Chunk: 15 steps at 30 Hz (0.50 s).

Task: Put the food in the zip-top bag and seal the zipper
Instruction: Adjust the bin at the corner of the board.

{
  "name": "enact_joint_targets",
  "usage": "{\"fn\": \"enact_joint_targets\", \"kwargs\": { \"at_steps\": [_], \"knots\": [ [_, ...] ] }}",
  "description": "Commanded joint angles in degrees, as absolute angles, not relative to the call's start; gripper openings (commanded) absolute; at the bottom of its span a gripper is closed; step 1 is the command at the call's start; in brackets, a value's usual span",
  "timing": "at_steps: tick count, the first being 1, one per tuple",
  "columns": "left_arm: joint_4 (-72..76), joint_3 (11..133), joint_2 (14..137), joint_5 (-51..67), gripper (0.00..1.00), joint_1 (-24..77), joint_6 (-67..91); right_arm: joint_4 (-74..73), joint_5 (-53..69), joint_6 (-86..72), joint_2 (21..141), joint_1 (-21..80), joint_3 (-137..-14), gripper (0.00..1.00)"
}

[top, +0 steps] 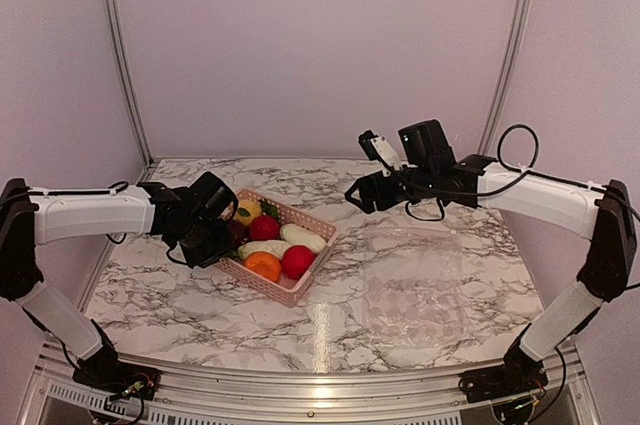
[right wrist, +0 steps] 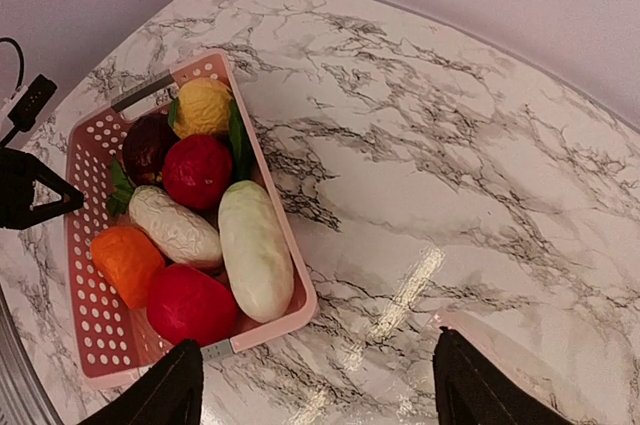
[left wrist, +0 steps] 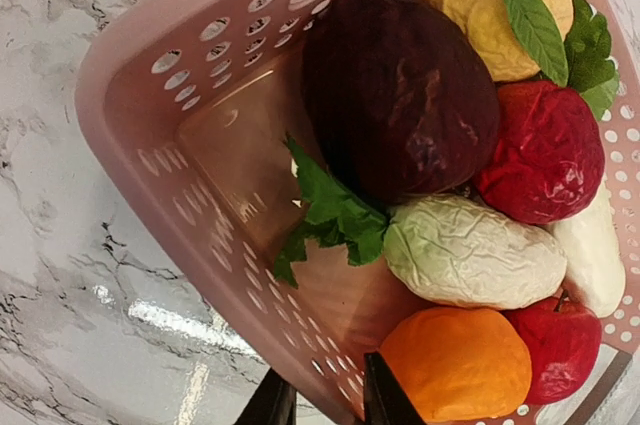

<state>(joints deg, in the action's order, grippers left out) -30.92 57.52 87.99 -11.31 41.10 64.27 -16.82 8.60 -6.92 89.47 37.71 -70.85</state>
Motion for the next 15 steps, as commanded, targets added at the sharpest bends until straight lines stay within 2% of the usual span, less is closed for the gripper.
{"fn": "enact_joint_targets", "kwargs": {
  "at_steps": [1,9,15],
  "knots": [
    [-31.88,59.54,89.75,-9.98,0.21,39.6,61.15,-17.49,7.58,-7.22,87.32,38.06,-69.9,0.76],
    [-31.74,63.98,93.41,-7.3,0.17,31.38,45.92,-17.05,7.26,-7.29,86.26,38.03,-68.21,0.75],
    [-29.41,68.33,96.36,-7.05,0.07,26.29,27.2,-17.09,8.05,-7.59,86.74,38.01,-68.58,0.75]
  ]
}}
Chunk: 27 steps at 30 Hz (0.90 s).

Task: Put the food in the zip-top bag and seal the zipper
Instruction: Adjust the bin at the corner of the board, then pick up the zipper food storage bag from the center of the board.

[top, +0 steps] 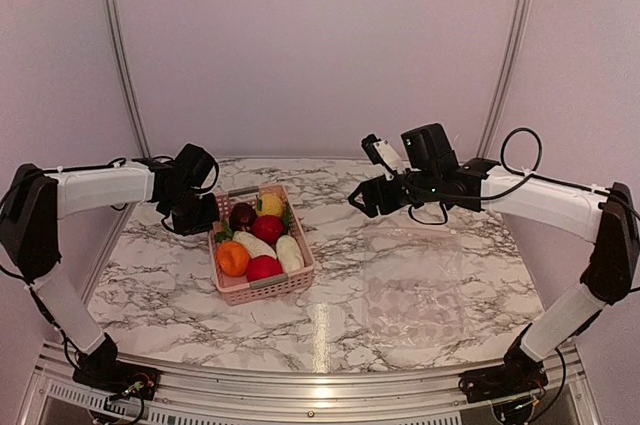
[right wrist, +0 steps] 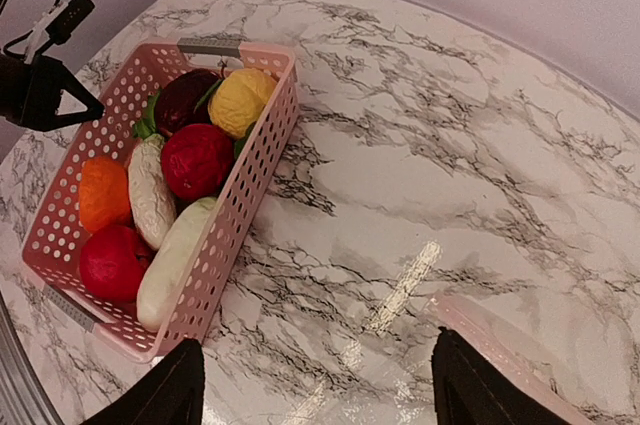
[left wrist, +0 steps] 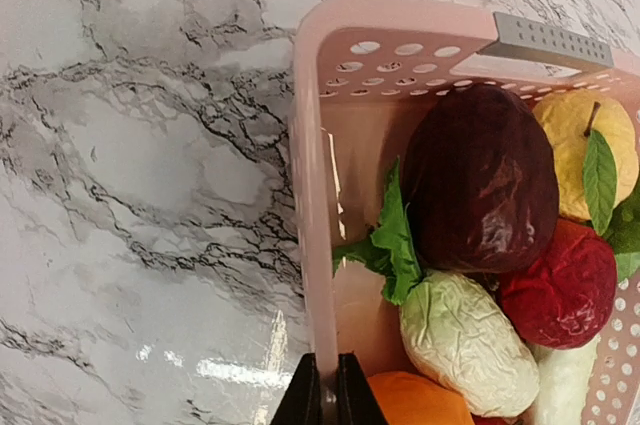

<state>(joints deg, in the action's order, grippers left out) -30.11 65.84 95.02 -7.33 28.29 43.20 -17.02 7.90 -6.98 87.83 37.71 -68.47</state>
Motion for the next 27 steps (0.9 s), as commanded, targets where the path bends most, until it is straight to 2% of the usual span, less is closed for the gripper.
{"fn": "enact_joint_targets", "kwargs": {
  "at_steps": [1,10,11,14,16,21,27],
  "knots": [
    [-28.87,68.97,96.71,-7.07,0.06,25.71,24.31,-17.13,8.27,-7.68,86.82,38.03,-68.7,0.75],
    [-33.97,80.91,106.71,-9.65,0.04,19.38,9.21,-19.74,9.67,-7.32,89.9,37.84,-71.3,0.75],
    [-33.66,81.46,106.98,-9.92,0.06,18.81,8.47,-20.12,9.55,-7.23,90.3,37.66,-71.8,0.74],
    [-33.37,83.65,107.56,-10.36,0.38,17.2,8.47,-22.09,9.25,-7.57,91.33,36.05,-72.94,0.73],
    [-33.93,85.12,106.61,-10.98,0.52,17.17,9.11,-23.48,10.15,-8.2,91.8,33.76,-73.26,0.72],
    [-31.58,83.91,99.92,-9.97,0.58,17.26,14.83,-27.34,10.69,-11.22,92.13,26.79,-72.59,0.67],
    [-16.48,70.24,87.87,-5.92,0.59,21.68,21.03,-31.06,8.17,-16.97,90.82,20.31,-68.57,0.65]
  ]
}}
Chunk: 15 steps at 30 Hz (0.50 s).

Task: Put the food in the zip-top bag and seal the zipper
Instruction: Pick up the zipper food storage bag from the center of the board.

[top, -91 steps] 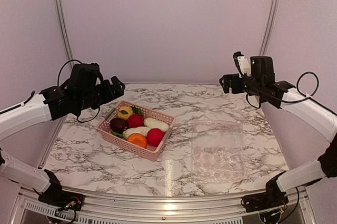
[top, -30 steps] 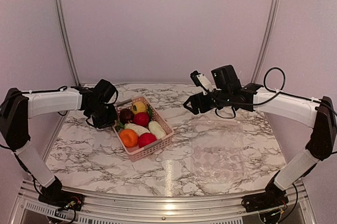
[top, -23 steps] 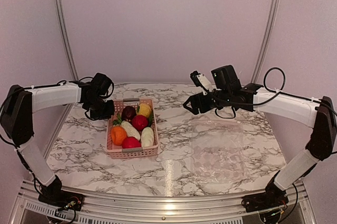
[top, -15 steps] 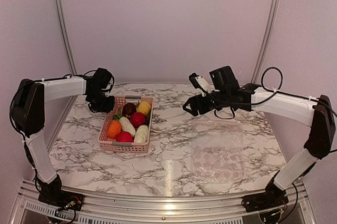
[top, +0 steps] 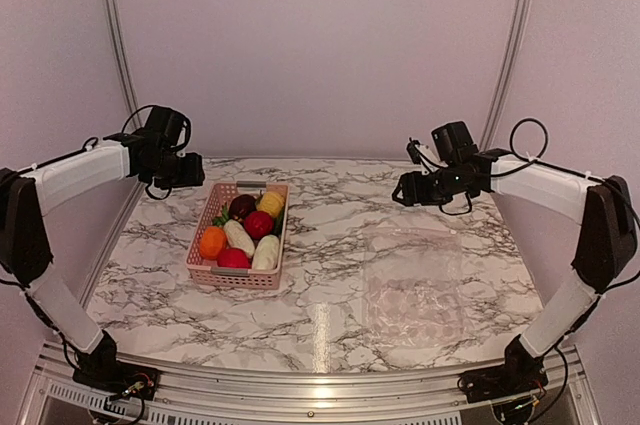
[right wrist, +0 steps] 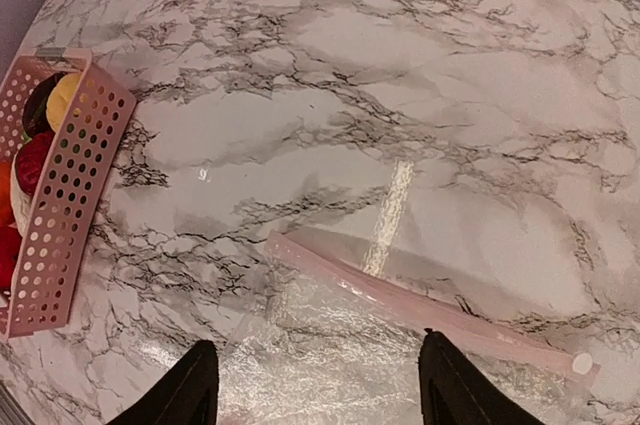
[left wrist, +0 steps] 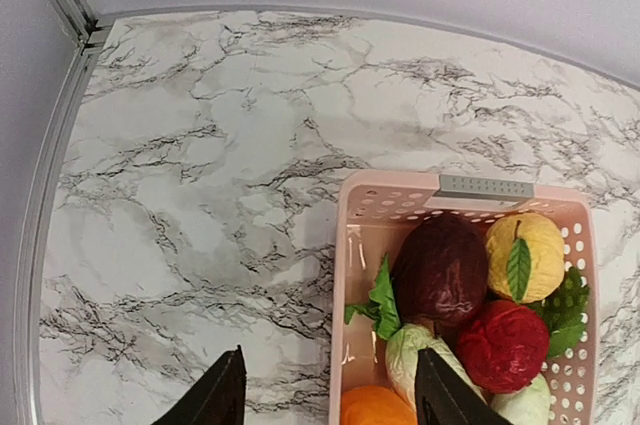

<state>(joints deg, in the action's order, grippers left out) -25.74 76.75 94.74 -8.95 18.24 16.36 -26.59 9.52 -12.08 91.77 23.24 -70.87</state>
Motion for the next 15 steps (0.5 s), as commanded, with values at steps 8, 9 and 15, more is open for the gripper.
{"fn": "enact_joint_targets", "kwargs": {
  "at_steps": [8,9,15],
  "knots": [
    [-8.93,69.07,86.33,4.05,0.6,32.95,22.0,-35.32,4.81,-20.69,90.06,15.91,-63.19,0.67],
    [-7.83,69.0,86.44,5.52,0.6,33.83,22.17,-35.35,4.13,-21.01,89.4,15.75,-62.36,0.67],
    [-4.66,70.27,88.42,15.72,0.62,35.86,23.67,-35.82,2.98,-20.78,87.08,12.46,-58.74,0.67]
  ]
}}
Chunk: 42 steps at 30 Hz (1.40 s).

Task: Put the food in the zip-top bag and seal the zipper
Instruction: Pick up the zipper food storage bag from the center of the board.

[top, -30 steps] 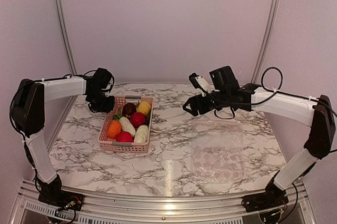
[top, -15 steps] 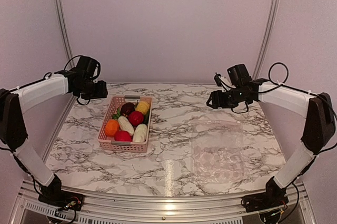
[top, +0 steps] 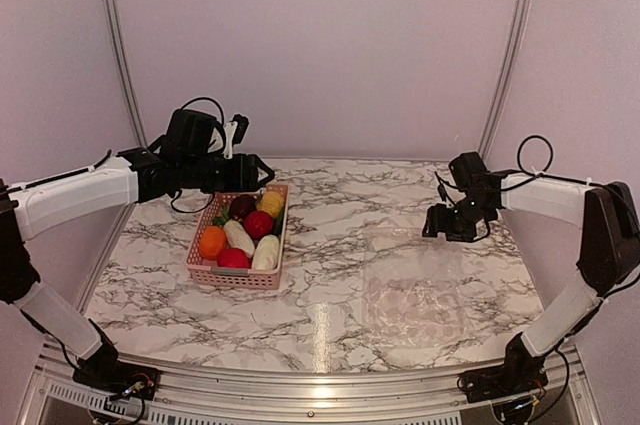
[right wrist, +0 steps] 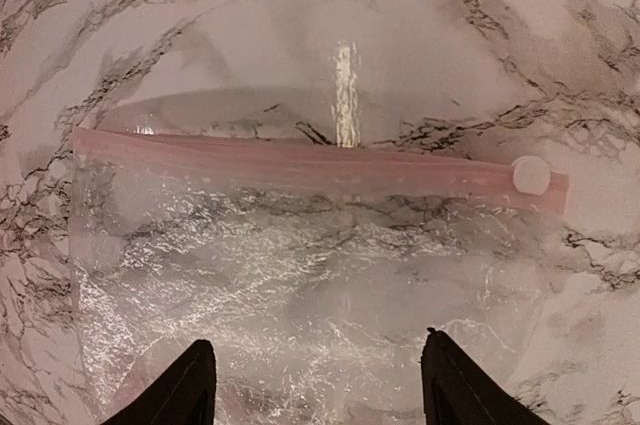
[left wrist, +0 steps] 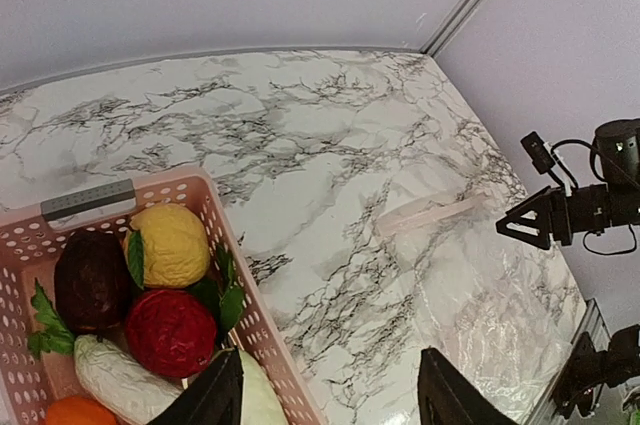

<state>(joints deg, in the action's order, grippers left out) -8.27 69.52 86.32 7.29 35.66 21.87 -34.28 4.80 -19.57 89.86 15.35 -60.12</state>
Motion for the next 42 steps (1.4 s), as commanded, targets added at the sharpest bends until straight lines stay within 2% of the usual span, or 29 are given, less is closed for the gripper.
{"fn": "enact_joint_targets", "kwargs": {
  "at_steps": [1,16,20,26,32,35,38,42],
  "knots": [
    [-4.63,70.42,88.93,16.12,0.62,35.87,24.73,-35.52,3.56,-20.9,86.61,11.39,-58.0,0.67],
    [-7.55,74.33,93.92,22.07,0.62,35.95,26.94,-31.32,5.32,-17.43,87.23,4.17,-50.43,0.7],
    [-7.23,73.92,93.39,22.79,0.61,36.02,27.5,-25.36,11.12,-16.15,86.96,3.76,-47.6,0.67],
    [-7.94,73.74,92.69,23.53,0.6,36.04,27.16,-15.92,21.88,-12.65,86.87,3.78,-44.79,0.49],
    [-8.51,73.64,91.92,22.83,0.59,36.04,27.12,-12.75,27.05,-12.53,88.11,3.73,-45.79,0.16],
    [-8.5,73.72,91.36,22.21,0.59,36.04,27.07,-10.31,30.03,-13.83,87.25,4.01,-46.78,0.05],
    [-8.77,74.44,91.15,22.42,0.59,36.04,26.98,-10.2,32.16,-12.75,85.88,6.07,-50.16,0.0],
    [-8.83,75.13,90.56,22.05,0.6,36.04,25.78,-11.82,35.25,-6.75,83.14,12.48,-56.37,0.01]
  ]
}}
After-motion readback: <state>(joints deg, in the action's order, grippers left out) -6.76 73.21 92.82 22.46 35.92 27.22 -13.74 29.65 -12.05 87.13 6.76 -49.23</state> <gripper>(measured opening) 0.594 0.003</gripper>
